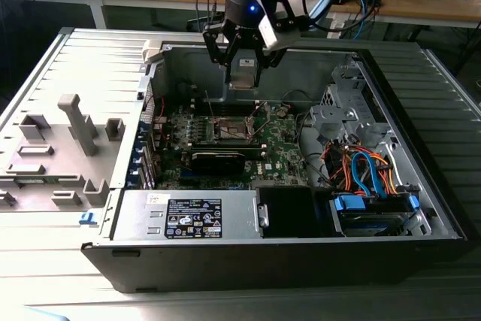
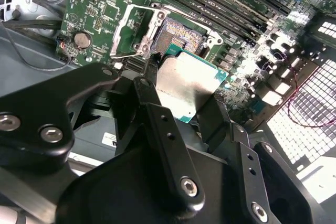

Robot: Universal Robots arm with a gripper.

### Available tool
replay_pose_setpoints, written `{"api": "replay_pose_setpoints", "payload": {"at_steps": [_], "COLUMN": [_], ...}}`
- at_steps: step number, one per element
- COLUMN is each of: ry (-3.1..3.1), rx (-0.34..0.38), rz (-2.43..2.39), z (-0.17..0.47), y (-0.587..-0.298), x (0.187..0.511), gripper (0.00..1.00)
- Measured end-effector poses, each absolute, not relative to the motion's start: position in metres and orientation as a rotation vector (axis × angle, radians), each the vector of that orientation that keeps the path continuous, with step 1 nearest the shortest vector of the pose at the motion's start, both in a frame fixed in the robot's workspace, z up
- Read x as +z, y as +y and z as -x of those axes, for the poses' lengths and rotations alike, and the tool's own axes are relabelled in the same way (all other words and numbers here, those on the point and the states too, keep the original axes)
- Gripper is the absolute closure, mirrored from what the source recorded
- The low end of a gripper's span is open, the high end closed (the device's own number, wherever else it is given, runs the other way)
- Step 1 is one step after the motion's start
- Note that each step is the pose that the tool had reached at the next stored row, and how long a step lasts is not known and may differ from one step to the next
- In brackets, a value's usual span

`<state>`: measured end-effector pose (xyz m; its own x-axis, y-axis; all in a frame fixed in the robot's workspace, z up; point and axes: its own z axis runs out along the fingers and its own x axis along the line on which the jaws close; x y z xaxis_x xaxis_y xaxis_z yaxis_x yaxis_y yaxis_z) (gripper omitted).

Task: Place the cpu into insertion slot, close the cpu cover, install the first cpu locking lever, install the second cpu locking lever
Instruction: 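Place the cpu into insertion slot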

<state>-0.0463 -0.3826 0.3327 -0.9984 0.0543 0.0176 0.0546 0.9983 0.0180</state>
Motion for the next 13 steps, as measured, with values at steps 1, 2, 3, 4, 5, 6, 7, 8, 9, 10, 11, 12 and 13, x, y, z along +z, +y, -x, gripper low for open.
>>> {"api": "replay_pose_setpoints", "payload": {"at_steps": [1,2,3,4,5,6,7,8,9,10,11,12,13], "ry": [-3.123,-3.123,-3.123,-3.123,-3.123,-3.122,-3.122,-3.122,-3.122,-3.122,-3.122,-3.122,-3.121], "rx": [-0.029,-0.029,-0.029,-0.029,-0.029,-0.029,-0.029,-0.029,-0.029,-0.029,-0.029,-0.029,-0.029], "rz": [0.090,0.098,0.103,0.108,0.113,0.118,0.122,0.128,0.130,0.134,0.136,0.140,0.144], "z": [0.0463,0.0463,0.0463,0.0463,0.0463,0.0463,0.0463,0.0463,0.0463,0.0464,0.0463,0.0463,0.0463], "y": [-0.3826,-0.3825,-0.3825,-0.3826,-0.3825,-0.3825,-0.3825,-0.3826,-0.3825,-0.3826,-0.3826,-0.3826,-0.3826], "x": [0.3326,0.3325,0.3325,0.3324,0.3324,0.3323,0.3322,0.3321,0.3321,0.3320,0.3319,0.3318,0.3318], "gripper": [0.45,0.45,0.45,0.45,0.45,0.45,0.45,0.45,0.45,0.45,0.45,0.45,0.45]}}
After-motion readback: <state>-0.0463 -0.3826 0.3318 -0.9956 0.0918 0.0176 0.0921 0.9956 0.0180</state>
